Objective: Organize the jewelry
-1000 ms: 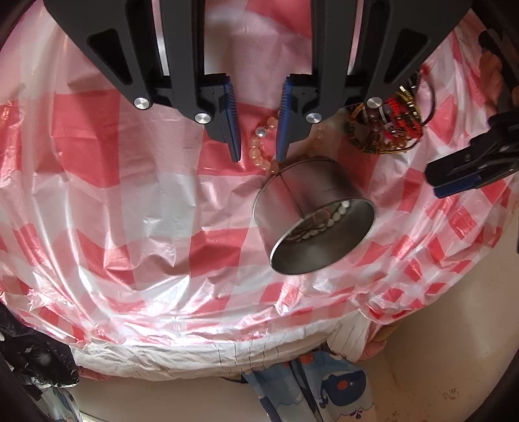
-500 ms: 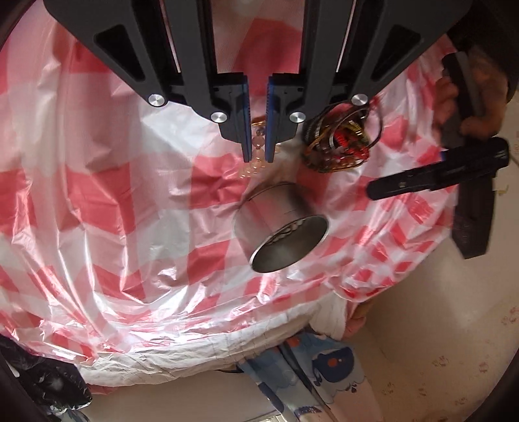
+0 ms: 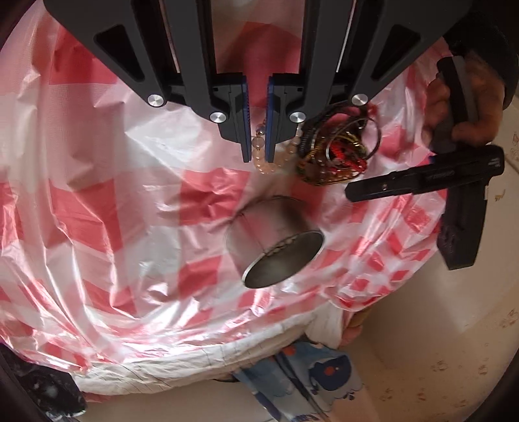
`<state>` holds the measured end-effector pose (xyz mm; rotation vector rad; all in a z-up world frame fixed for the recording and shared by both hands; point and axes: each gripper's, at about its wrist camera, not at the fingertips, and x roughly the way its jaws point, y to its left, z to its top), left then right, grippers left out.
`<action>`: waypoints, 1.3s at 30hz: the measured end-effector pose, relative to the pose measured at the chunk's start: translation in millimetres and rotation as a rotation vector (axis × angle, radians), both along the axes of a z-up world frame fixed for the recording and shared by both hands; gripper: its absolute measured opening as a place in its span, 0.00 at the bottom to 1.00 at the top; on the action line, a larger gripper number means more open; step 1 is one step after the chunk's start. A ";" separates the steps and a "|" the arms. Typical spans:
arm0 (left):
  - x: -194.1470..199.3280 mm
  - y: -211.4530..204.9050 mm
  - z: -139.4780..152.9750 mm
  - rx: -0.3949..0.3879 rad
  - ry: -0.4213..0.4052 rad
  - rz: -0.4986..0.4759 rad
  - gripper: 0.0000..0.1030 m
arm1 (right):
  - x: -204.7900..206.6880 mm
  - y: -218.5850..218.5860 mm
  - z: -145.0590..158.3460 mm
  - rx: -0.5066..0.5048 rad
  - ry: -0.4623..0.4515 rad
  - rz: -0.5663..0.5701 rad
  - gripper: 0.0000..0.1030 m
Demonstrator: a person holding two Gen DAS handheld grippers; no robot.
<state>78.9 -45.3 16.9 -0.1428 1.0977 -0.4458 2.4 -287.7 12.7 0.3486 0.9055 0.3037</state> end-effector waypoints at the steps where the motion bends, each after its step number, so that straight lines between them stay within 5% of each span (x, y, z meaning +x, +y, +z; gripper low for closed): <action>1: -0.6 -0.3 -0.3 0.000 -0.002 -0.004 0.64 | 0.7 0.2 -0.7 -0.012 0.000 -0.010 0.29; 2: -1.3 -1.1 0.6 0.010 -0.009 -0.009 0.52 | 0.2 0.2 -0.7 -0.024 -0.004 -0.014 0.43; 3: -2.6 -1.9 2.7 0.022 -0.024 -0.015 0.43 | 0.8 2.2 -0.9 -0.043 -0.008 -0.014 0.44; 4: -3.5 -1.9 5.2 0.011 -0.030 -0.030 0.21 | 2.2 4.8 -2.5 -0.062 -0.002 -0.009 0.44; 5: -4.0 -1.1 7.8 -0.010 -0.031 -0.039 0.10 | 2.5 6.6 -4.8 -0.081 0.004 -0.005 0.44; 7: -8.0 -0.7 17.0 -0.031 -0.058 -0.054 0.02 | 0.7 9.6 -8.4 -0.112 0.007 0.000 0.44; 10: -13.1 6.1 31.3 -0.123 -0.085 -0.069 0.01 | -0.2 14.1 -10.1 -0.147 0.002 0.005 0.44; 13: -12.8 11.5 31.7 -0.093 -0.071 -0.061 0.02 | -1.3 13.2 -10.0 -0.145 -0.001 0.003 0.44; 15: -9.7 14.2 20.6 -0.083 -0.015 -0.048 0.27 | -1.1 13.3 -10.3 -0.138 0.000 0.001 0.45; 16: -8.9 15.1 16.0 -0.077 -0.004 -0.040 0.54 | -0.9 13.5 -10.3 -0.137 -0.001 0.001 0.46; 18: -8.7 15.2 9.7 -0.065 0.006 -0.034 0.57 | -1.4 14.9 -10.5 -0.143 -0.004 0.003 0.47; 21: -8.2 11.2 4.7 -0.041 0.005 -0.046 0.57 | -2.0 16.3 -10.7 -0.149 -0.007 0.006 0.48; 23: -7.4 7.8 0.4 -0.035 0.014 -0.064 0.30 | -1.9 15.7 -10.7 -0.147 -0.008 0.007 0.49; 26: -11.4 1.3 4.8 -0.039 -0.005 -0.105 0.03 | -2.2 16.6 -10.7 -0.149 -0.008 0.006 0.49; 33: -20.8 19.8 39.8 -0.311 -0.055 -0.129 0.02 | -2.2 16.8 -10.9 -0.152 -0.010 0.005 0.50; 39: -19.5 33.6 43.8 -0.455 -0.037 -0.116 0.02 | -2.3 17.5 -11.1 -0.158 -0.010 0.007 0.50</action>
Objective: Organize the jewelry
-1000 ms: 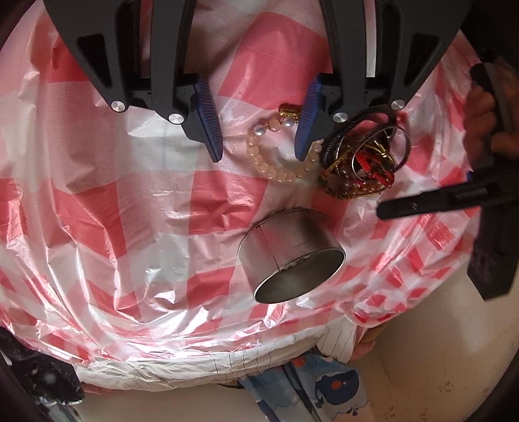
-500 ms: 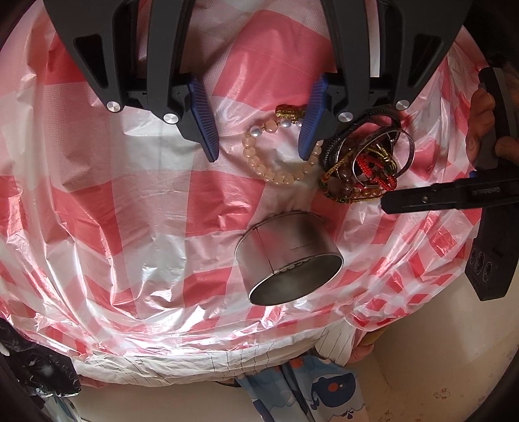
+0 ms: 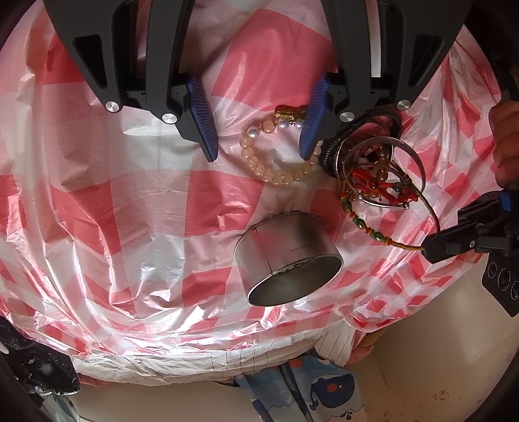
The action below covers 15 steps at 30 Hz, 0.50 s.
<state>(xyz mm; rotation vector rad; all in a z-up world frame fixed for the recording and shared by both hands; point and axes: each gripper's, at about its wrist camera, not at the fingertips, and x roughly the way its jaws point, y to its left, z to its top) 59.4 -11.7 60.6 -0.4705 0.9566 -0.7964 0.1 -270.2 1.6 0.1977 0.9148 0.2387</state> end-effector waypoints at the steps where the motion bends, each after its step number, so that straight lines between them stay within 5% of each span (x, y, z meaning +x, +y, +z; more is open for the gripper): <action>1: -0.8 2.8 1.9 -0.036 -0.006 -0.003 0.02 | 0.1 0.1 -0.1 -0.001 0.000 0.000 0.50; 7: -10.6 13.0 25.5 -0.198 -0.089 -0.054 0.03 | 0.6 0.6 -0.1 -0.003 0.000 0.002 0.50; 10: -10.6 -11.5 12.8 0.211 -0.103 -0.017 0.03 | 0.4 1.6 -0.2 -0.011 -0.001 0.004 0.50; 11: -8.8 -16.5 2.0 0.251 -0.067 -0.020 0.03 | 0.9 1.7 -0.2 -0.014 -0.001 0.005 0.50; 15: -7.3 -11.4 2.6 0.140 -0.038 -0.023 0.03 | 1.0 2.5 -0.3 -0.017 -0.003 0.004 0.50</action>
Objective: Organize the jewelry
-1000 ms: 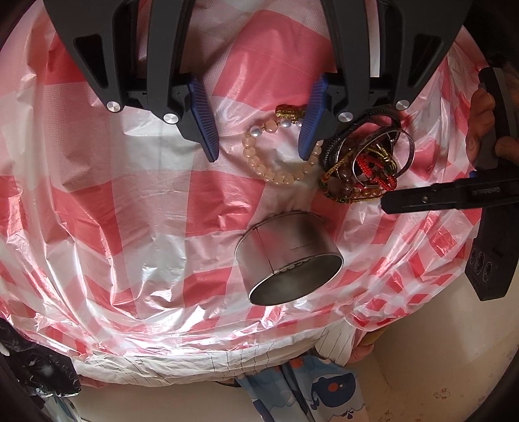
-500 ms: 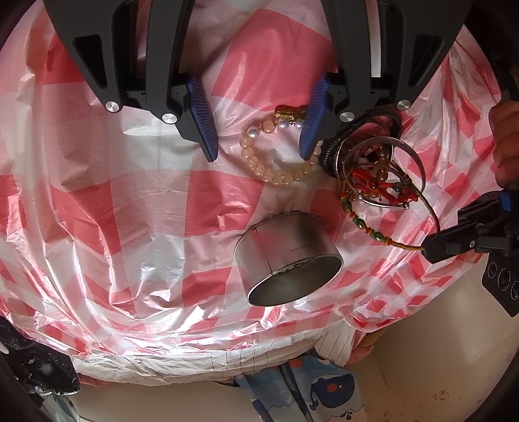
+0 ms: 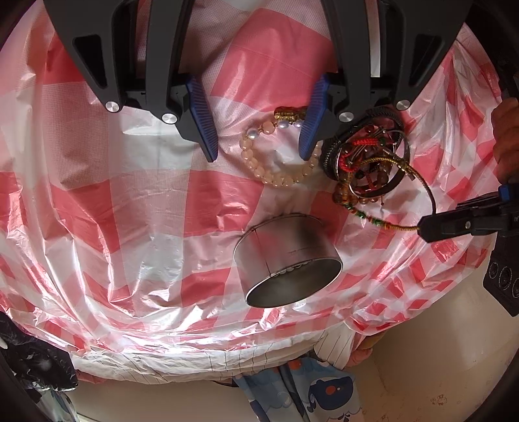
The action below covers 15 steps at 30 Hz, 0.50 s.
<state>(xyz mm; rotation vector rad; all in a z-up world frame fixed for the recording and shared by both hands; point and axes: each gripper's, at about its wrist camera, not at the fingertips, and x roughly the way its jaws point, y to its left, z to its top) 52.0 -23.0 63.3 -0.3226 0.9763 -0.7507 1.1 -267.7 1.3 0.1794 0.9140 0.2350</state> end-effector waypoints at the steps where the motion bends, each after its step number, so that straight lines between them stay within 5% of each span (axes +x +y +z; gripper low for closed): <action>1: 0.1 3.9 3.0 -0.043 0.002 0.004 0.03 | 0.0 0.2 0.0 -0.001 0.000 0.001 0.50; 4: 0.5 12.1 4.6 -0.123 0.001 0.015 0.03 | -0.6 0.2 0.1 0.001 -0.001 0.002 0.48; 8: -0.1 14.2 11.7 -0.164 -0.013 0.012 0.03 | -1.4 -1.4 -1.1 0.040 0.009 0.016 0.11; 15: 3.7 15.4 8.3 -0.159 -0.003 0.021 0.03 | -7.5 -18.0 9.7 0.197 -0.041 -0.009 0.08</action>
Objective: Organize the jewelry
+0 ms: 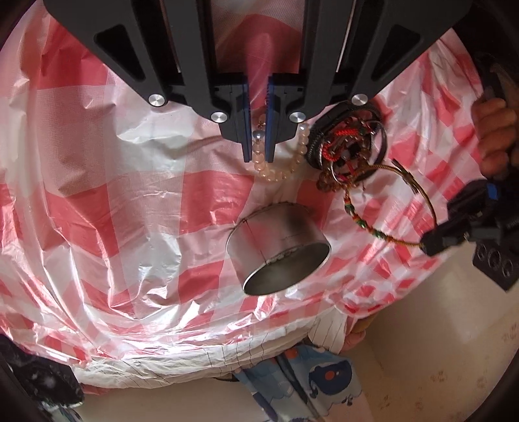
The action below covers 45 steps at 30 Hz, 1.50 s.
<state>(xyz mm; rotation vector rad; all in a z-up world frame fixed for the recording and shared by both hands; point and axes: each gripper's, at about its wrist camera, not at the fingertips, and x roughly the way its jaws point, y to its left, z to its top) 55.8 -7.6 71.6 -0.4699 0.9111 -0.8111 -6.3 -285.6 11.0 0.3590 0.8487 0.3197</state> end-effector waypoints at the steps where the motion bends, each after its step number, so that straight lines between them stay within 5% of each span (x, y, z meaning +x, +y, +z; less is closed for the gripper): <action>1: 0.2 -1.8 0.3 -0.004 0.000 -0.003 0.03 | -1.5 -2.4 2.9 0.033 -0.015 0.000 0.08; 9: 7.6 -14.6 0.8 -0.040 -0.002 -0.016 0.03 | -4.3 -17.6 30.3 0.248 -0.129 0.001 0.08; 21: 25.7 -25.1 13.3 -0.075 -0.018 0.022 0.03 | 17.6 -11.6 71.2 0.305 -0.203 0.006 0.08; 31: 57.9 -32.5 11.9 -0.101 -0.011 0.063 0.03 | 59.3 -4.6 87.8 0.256 -0.237 0.013 0.08; 33: 71.4 -39.4 -0.7 -0.006 0.020 0.107 0.14 | 81.1 4.2 73.4 0.173 -0.161 0.015 0.10; 34: 77.8 -43.8 -10.9 0.094 0.050 0.149 0.36 | 87.8 5.6 63.5 0.161 -0.114 0.013 0.15; 35: 80.2 -45.4 -19.0 0.143 0.079 0.176 0.45 | 91.5 3.7 52.3 0.161 -0.076 -0.011 0.26; 38: 77.5 -46.2 -25.2 0.177 0.091 0.178 0.46 | 81.7 -3.7 46.8 0.155 -0.073 -0.037 0.26; 45: 36.4 -50.0 -7.4 0.408 -0.074 0.212 0.49 | 32.6 -1.8 48.1 0.083 -0.083 -0.037 0.26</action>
